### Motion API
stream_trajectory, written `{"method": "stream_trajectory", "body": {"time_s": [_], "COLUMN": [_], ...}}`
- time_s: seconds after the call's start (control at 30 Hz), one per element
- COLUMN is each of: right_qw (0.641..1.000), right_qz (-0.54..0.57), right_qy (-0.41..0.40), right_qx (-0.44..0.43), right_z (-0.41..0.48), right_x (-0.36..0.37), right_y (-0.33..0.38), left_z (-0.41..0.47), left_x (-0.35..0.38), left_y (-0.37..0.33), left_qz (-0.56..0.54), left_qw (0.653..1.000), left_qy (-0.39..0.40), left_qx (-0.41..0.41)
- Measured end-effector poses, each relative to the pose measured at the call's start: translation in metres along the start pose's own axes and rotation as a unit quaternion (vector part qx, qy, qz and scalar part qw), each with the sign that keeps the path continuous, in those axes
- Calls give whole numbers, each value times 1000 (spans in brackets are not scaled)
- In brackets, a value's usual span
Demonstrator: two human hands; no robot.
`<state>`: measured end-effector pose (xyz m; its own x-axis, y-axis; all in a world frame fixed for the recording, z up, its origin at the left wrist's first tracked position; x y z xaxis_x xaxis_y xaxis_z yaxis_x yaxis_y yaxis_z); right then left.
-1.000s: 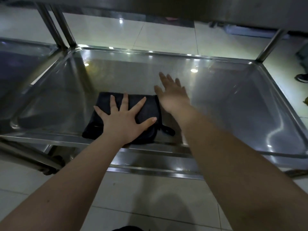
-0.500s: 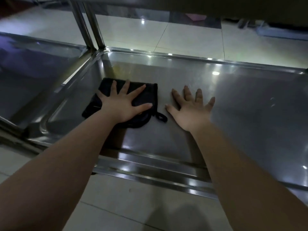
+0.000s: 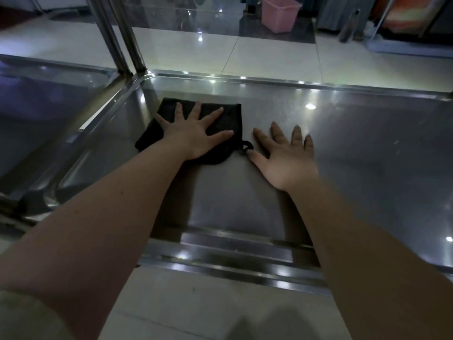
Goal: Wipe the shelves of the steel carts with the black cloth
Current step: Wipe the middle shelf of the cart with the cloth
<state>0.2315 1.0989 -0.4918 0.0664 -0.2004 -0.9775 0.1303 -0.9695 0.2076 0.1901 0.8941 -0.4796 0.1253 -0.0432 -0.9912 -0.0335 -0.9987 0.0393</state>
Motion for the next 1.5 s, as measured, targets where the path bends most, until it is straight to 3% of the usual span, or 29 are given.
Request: {"method": "stream_trajectory", "body": {"time_s": [0.23,0.43,0.57,0.67,0.73,0.8,0.93,1.1,1.5], "right_qw": [1000,1000,998,998,993,989,996,995,998], "right_qz": [2,18,-54,42,111,142,34,-5,-5], "right_qy": [10,1,-7,-23,-32,2,21,44,11], "right_qx": [4,1,15,47,0,-50,-83,-89,-69], "right_z": [-2,-8,-13,-6,2,2,-7,-10,-7], "right_x": [1,-5,-14,-21,-18,-4,14,19,19], "right_y": [-2,4,14,36,66,94,102,104,105], "left_z": [-94,-146,-150,-152,-152,-148,-135,-100,20], "left_x": [17,29,25,25,25,25,24,16,-3], "left_y": [13,36,38,38,41,54,101,120,110], "left_qz": [14,14,6,-1,-8,-17,-27,0,2], "left_qw": [999,999,998,998,998,998,996,1000,1000], "left_qy": [3,44,44,51,53,56,50,2,-19], "left_qx": [36,-16,-34,-29,-22,-26,-63,-30,8]}}
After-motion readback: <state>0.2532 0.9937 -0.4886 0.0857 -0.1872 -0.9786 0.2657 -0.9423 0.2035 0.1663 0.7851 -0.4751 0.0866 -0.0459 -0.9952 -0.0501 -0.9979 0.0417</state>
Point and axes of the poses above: each hand's wrist, its own z-axis towards the middle knuckle, its own x-axis out of the palm, y = z × x, the point moved 8 cm from there along z, towards the middle knuckle, and after that the axes turned 6 degrees about z, right-handed, at the moved point
